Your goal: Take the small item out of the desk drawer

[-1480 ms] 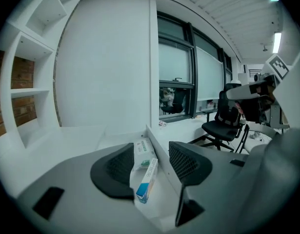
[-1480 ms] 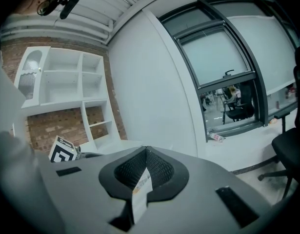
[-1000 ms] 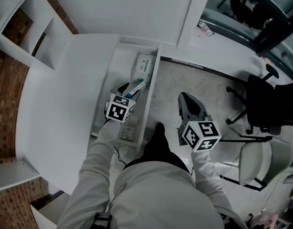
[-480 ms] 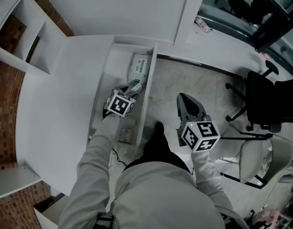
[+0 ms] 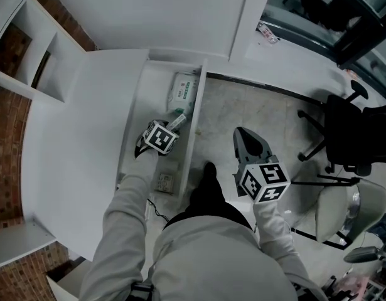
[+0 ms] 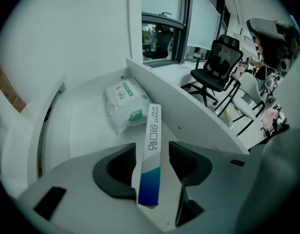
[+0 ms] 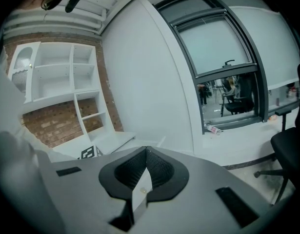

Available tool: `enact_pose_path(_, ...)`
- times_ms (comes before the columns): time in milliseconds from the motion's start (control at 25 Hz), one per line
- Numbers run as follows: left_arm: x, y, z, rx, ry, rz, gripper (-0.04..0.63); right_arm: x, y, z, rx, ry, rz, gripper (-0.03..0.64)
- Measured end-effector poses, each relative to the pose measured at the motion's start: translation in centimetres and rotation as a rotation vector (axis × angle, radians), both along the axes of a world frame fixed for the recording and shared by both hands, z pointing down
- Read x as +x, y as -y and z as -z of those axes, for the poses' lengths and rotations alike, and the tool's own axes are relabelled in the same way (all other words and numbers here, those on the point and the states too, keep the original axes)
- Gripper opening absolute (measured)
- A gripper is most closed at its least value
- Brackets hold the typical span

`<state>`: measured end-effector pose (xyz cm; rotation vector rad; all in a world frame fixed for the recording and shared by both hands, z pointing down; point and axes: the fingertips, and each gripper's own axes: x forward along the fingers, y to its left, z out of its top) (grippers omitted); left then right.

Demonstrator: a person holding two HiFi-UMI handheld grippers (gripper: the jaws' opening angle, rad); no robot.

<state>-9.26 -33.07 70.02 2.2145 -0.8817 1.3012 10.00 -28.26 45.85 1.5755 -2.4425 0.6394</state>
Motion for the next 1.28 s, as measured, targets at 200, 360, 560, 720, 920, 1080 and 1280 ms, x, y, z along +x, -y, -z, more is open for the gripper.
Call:
enact_pose_path(200,0.3,-0.8,0.8,-0.05,0.025,-0.009,0.202,-0.4,0.3,-0.3,-0.007,-0.002,0.006,0.028)
enact_pose_path(360,0.8,-1.1,-0.5,-0.074,0.016,-0.021,0.183,-0.5,0.4,-0.4,-0.011,-0.005,0.007,0.028)
enact_pose_path(560,0.6,-1.2,-1.1,-0.084,0.046,-0.01,0.13,-0.3,0.4,-0.5,-0.017,-0.006,0.004,0.028)
enact_pose_path(720,0.7,-1.3,-1.0,-0.065,0.063,-0.012,0.081,-0.1,0.3,-0.6,-0.019,-0.006,0.004,0.028)
enact_pose_path(920,1.1,-1.6,0.5,-0.03,0.037,-0.008,0.077,-0.3,0.0,-0.5,-0.015,-0.001,0.013,0.028)
enact_pose_path(1080,1.1,-1.6,2.4,0.018,-0.013,0.034,0.075,-0.8,-0.3,-0.2,-0.006,0.001,0.025,0.028)
enact_pose_path(1280,0.3,-1.2,5.7,0.117,-0.074,0.123,0.075,-1.5,-0.7,0.2,0.006,0.004,0.044,0.028)
